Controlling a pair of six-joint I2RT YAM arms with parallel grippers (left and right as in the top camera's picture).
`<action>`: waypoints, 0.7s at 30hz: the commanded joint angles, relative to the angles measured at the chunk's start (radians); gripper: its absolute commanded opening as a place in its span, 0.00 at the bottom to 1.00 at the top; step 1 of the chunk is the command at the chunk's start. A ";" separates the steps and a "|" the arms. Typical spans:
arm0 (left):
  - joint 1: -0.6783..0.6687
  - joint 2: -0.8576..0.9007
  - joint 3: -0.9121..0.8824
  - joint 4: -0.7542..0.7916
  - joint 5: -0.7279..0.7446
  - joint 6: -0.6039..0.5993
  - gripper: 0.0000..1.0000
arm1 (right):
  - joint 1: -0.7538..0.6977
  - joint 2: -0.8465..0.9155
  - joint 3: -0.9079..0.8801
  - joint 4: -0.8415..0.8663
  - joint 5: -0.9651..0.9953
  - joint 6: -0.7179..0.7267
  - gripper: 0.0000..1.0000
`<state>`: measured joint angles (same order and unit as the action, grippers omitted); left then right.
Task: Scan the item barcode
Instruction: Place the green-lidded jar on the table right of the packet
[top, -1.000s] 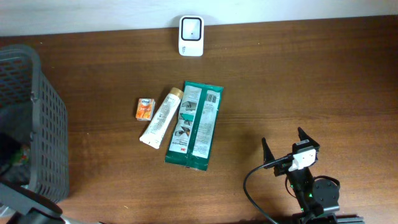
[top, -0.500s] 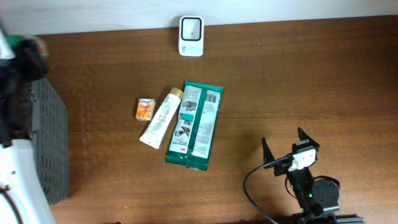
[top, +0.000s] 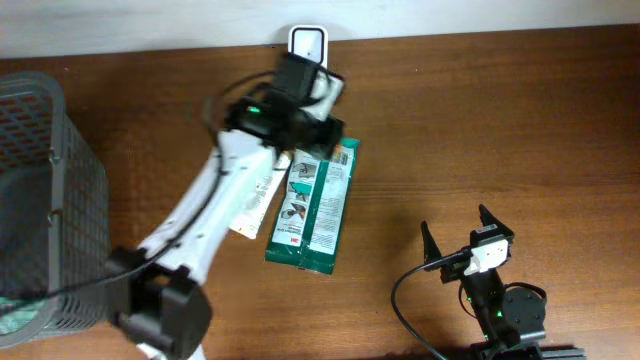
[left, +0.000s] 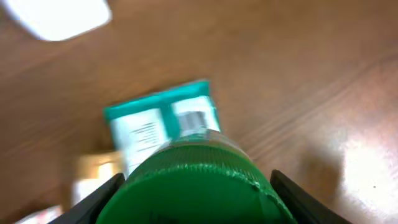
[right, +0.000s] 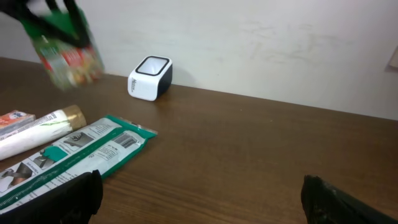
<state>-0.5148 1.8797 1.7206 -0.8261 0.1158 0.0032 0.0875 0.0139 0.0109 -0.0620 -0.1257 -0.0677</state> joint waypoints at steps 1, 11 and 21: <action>-0.100 0.092 0.021 0.032 0.008 -0.011 0.59 | -0.002 -0.007 -0.005 -0.005 -0.010 -0.003 0.99; -0.242 0.302 0.021 0.137 0.008 -0.011 0.88 | -0.002 -0.007 -0.005 -0.005 -0.010 -0.003 0.99; -0.058 0.177 0.473 -0.184 -0.023 -0.010 0.99 | -0.002 -0.007 -0.005 -0.005 -0.010 -0.003 0.98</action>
<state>-0.6594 2.1555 2.0155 -0.9207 0.1120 -0.0044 0.0875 0.0139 0.0109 -0.0620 -0.1257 -0.0681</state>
